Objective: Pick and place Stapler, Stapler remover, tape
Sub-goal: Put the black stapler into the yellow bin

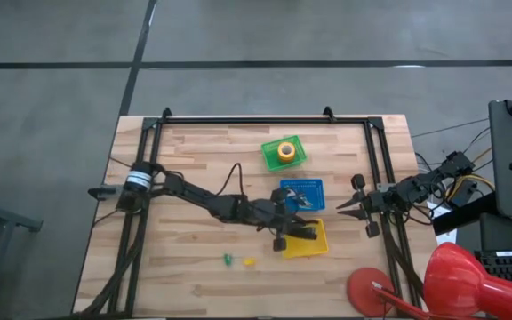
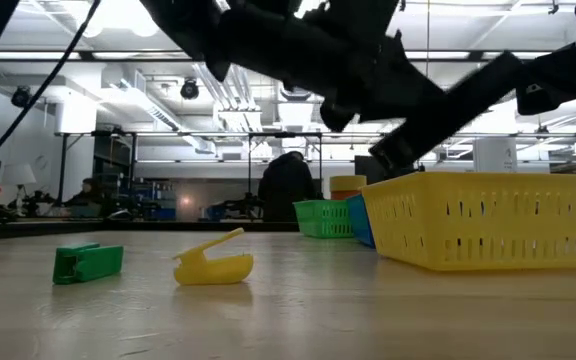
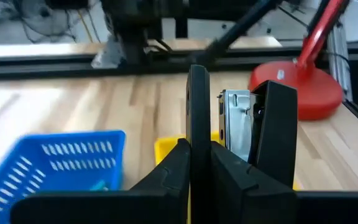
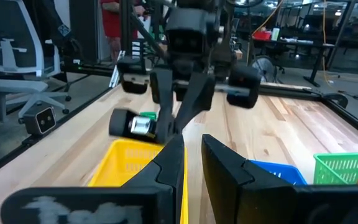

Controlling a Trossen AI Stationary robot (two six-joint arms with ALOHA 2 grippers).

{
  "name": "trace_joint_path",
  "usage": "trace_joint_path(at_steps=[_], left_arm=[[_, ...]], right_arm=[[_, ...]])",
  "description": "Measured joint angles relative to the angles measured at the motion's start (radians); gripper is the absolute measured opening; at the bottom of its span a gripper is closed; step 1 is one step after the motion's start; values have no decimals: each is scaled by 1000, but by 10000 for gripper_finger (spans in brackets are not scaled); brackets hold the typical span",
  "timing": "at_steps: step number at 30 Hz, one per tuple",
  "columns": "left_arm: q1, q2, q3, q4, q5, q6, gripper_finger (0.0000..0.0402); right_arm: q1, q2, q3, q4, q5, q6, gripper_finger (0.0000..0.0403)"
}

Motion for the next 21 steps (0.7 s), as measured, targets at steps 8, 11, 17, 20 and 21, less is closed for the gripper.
trace_joint_path(at_steps=[8, 11, 17, 20, 21], left_arm=[[19, 32, -1, -6, 68, -48, 57], [18, 36, -1, -15, 70, -47, 60], [18, 38, 2, -22, 75, -47, 55], [19, 38, 2, -20, 96, -50, 58], [19, 38, 2, -19, 105, -54, 60]], right_arm=[[0, 0, 0, -1, 0, -1, 52], [0, 0, 0, -1, 0, 1, 52], [0, 1, 0, -1, 0, -1, 52], [0, 1, 0, 0, 0, 1, 52], [0, 1, 0, 0, 0, 1, 52]])
